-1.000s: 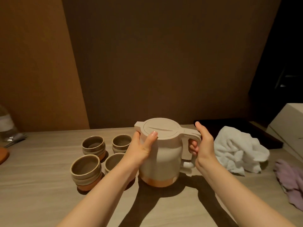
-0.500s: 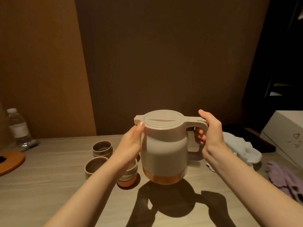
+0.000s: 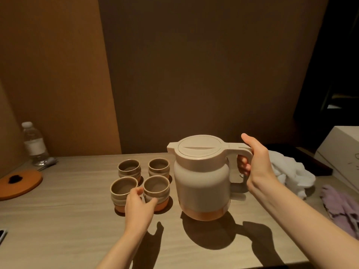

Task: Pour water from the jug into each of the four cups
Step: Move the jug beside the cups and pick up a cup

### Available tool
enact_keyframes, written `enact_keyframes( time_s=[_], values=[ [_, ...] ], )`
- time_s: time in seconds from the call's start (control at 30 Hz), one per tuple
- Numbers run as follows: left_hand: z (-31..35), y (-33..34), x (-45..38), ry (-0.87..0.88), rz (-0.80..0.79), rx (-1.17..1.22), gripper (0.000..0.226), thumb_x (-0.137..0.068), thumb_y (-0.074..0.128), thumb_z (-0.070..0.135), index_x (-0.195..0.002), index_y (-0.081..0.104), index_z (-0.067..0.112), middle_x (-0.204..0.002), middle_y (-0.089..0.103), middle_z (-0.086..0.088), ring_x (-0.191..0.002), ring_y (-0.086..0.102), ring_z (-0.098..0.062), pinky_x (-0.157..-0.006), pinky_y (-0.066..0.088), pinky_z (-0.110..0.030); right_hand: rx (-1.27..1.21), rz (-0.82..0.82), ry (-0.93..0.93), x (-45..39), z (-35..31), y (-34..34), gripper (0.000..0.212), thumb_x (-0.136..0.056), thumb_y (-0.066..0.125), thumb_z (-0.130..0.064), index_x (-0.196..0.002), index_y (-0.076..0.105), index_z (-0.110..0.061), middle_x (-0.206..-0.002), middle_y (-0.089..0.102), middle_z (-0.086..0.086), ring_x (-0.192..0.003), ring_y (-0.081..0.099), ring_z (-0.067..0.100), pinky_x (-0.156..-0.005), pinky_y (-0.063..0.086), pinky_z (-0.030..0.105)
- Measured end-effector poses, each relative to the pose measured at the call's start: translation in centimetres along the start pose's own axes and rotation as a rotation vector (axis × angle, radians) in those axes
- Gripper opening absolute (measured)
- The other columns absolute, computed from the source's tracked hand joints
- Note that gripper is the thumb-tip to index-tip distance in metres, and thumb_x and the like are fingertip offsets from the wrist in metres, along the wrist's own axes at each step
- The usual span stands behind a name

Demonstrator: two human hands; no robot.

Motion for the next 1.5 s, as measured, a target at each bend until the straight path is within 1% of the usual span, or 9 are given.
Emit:
enact_keyframes(
  time_s=[0.13,0.27,0.5,0.67,0.8,0.9,1.1,1.33,1.5],
  values=[
    [-1.7,1.3,0.3,-0.027,0.011,0.015,0.076,-0.069,0.081,0.015,-0.132,0.039,0.011,-0.131,0.05,-0.011,-0.118,0.05,-0.028,-0.093,0.045,-0.039,0.015,0.011,0.002,-0.1,0.6,-0.2,0.048,-0.076,0.064,-0.054,-0.046,0.052,-0.019,-0.042,0.042,-0.003,-0.039,0.037,0.01,-0.045,0.028,0.023],
    [-2.1,2.8,0.3,-0.018,-0.012,0.077,0.088,-0.063,0.084,0.017,-0.134,0.032,0.014,-0.132,0.05,-0.009,-0.121,0.049,-0.028,-0.098,0.045,-0.043,0.042,-0.013,-0.014,-0.2,0.8,-0.1,0.052,-0.077,0.062,-0.056,-0.04,0.052,-0.022,-0.041,0.043,-0.004,-0.039,0.037,0.009,-0.047,0.029,0.024],
    [-1.2,3.9,-1.2,-0.012,0.037,0.097,0.106,-0.057,0.09,0.018,-0.142,0.026,0.017,-0.137,0.048,-0.008,-0.128,0.044,-0.03,-0.104,0.039,-0.045,0.064,-0.022,-0.021,-0.6,1.3,-0.7,0.049,-0.084,0.061,-0.047,-0.044,0.052,-0.018,-0.041,0.041,-0.002,-0.038,0.033,0.01,-0.048,0.026,0.027],
    [-0.5,4.2,-1.6,-0.007,0.097,0.022,0.098,-0.055,0.092,0.022,-0.133,0.033,0.016,-0.132,0.05,-0.011,-0.119,0.05,-0.032,-0.089,0.047,-0.042,0.081,-0.023,-0.033,-0.9,1.6,-1.0,0.048,-0.088,0.058,-0.042,-0.047,0.053,-0.017,-0.038,0.041,-0.004,-0.035,0.034,0.008,-0.045,0.025,0.025],
    [0.3,4.4,-1.0,0.018,0.116,-0.02,0.098,-0.053,0.093,0.021,-0.132,0.034,0.015,-0.132,0.048,-0.012,-0.12,0.049,-0.032,-0.087,0.048,-0.042,0.077,-0.013,-0.022,-1.0,1.9,-1.0,0.048,-0.087,0.059,-0.042,-0.046,0.055,-0.018,-0.04,0.043,-0.002,-0.037,0.035,0.009,-0.046,0.026,0.026],
    [0.8,4.3,-0.5,0.054,0.076,-0.016,0.095,-0.051,0.094,0.027,-0.126,0.037,0.016,-0.128,0.051,-0.008,-0.115,0.053,-0.028,-0.082,0.049,-0.036,0.072,-0.008,-0.021,-1.1,1.8,-1.1,0.047,-0.085,0.06,-0.044,-0.046,0.055,-0.018,-0.041,0.043,-0.002,-0.038,0.035,0.01,-0.046,0.026,0.025],
    [3.0,2.3,-1.1,0.127,0.026,-0.059,0.098,-0.047,0.094,0.031,-0.126,0.037,0.022,-0.122,0.056,-0.003,-0.111,0.056,-0.024,-0.082,0.051,-0.035,0.046,-0.033,-0.029,-0.8,0.8,-0.9,0.049,-0.081,0.062,-0.049,-0.042,0.052,-0.021,-0.039,0.041,-0.005,-0.032,0.033,0.006,-0.037,0.026,0.019],
    [6.0,0.0,-2.1,0.186,-0.003,-0.109,0.101,-0.045,0.094,0.035,-0.128,0.038,0.026,-0.125,0.055,-0.003,-0.112,0.054,-0.022,-0.085,0.052,-0.039,0.032,-0.034,-0.015,-0.4,0.0,-0.6,0.05,-0.082,0.063,-0.048,-0.043,0.051,-0.019,-0.039,0.041,-0.004,-0.032,0.033,0.007,-0.038,0.026,0.019],
    [7.9,-1.3,-2.1,0.325,-0.041,-0.188,0.096,-0.046,0.093,0.03,-0.126,0.04,0.028,-0.123,0.052,-0.001,-0.11,0.05,-0.017,-0.088,0.052,-0.039,0.068,-0.039,-0.005,-0.1,-0.5,-0.3,0.057,-0.082,0.06,-0.057,-0.041,0.049,-0.019,-0.04,0.041,-0.004,-0.034,0.035,0.007,-0.044,0.03,0.021]
  ],
)
Point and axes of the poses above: each hand's wrist, its own x-axis away from the middle knuckle, its own y-axis out of the palm, z = x × y, the point moved 7 cm from there along -x, towards the middle knuckle
